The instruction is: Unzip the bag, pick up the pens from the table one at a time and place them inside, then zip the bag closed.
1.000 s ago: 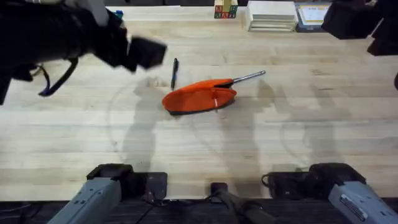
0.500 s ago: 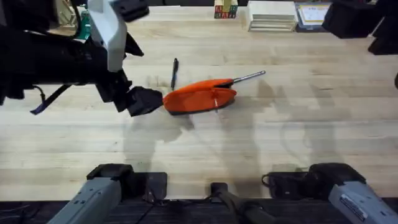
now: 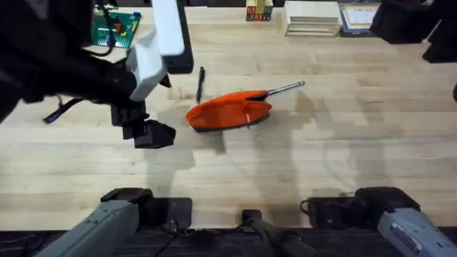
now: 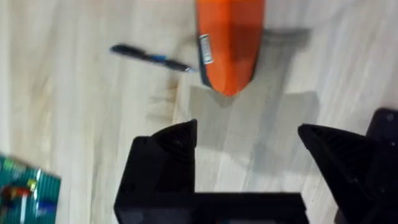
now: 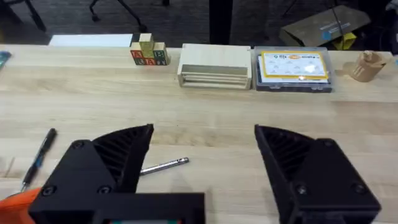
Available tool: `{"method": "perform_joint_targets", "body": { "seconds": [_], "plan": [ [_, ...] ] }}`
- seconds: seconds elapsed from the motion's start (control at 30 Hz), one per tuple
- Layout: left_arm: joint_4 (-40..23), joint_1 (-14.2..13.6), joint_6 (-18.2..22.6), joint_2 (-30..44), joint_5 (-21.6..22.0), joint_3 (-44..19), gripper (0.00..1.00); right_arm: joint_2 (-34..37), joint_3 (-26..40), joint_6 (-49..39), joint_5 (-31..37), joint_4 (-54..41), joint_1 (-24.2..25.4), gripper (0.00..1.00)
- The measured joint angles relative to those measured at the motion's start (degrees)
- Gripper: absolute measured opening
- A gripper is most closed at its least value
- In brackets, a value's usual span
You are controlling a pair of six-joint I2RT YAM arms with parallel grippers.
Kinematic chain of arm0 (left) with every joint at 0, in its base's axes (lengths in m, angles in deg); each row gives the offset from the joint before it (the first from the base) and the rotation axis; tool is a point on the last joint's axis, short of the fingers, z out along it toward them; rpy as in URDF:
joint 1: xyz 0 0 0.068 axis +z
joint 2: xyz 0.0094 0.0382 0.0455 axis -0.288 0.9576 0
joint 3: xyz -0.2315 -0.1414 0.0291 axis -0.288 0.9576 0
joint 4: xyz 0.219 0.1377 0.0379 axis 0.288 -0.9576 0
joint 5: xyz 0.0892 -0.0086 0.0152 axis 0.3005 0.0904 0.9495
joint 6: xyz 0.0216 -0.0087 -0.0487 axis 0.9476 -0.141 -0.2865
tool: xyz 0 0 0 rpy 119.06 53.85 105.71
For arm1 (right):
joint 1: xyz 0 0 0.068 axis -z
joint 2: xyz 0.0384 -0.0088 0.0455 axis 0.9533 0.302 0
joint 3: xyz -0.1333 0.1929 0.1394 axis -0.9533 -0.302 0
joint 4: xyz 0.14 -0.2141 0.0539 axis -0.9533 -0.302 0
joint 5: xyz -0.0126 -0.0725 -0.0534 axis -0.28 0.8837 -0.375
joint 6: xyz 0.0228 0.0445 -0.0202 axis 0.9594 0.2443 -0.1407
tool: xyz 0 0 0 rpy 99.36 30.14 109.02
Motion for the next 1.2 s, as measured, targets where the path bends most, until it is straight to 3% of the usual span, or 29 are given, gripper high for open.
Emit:
{"method": "perform_joint_targets", "body": {
  "seconds": [0.17,0.43,0.63,0.8,1.2],
  "plan": [
    [-0.5,0.0,7.1,6.4,-2.0,0.0,0.994,0.0,0.0,0.0,0.0,0.0,0.0,0.997],
    [0.0,0.0,13.7,16.7,-5.1,0.0,0.994,0.0,0.0,0.0,0.0,0.0,0.0,0.998],
    [2.0,0.0,15.1,24.3,-7.2,0.0,0.994,0.0,0.0,0.0,0.0,0.0,0.0,0.998],
    [4.0,0.0,15.5,31.0,-13.9,0.0,0.994,0.0,0.0,0.2,0.0,-0.2,0.0,0.998],
    [3.7,0.0,15.5,32.4,-16.7,0.0,0.996,0.0,0.0,0.2,0.0,-0.3,0.0,0.997]
  ]
}}
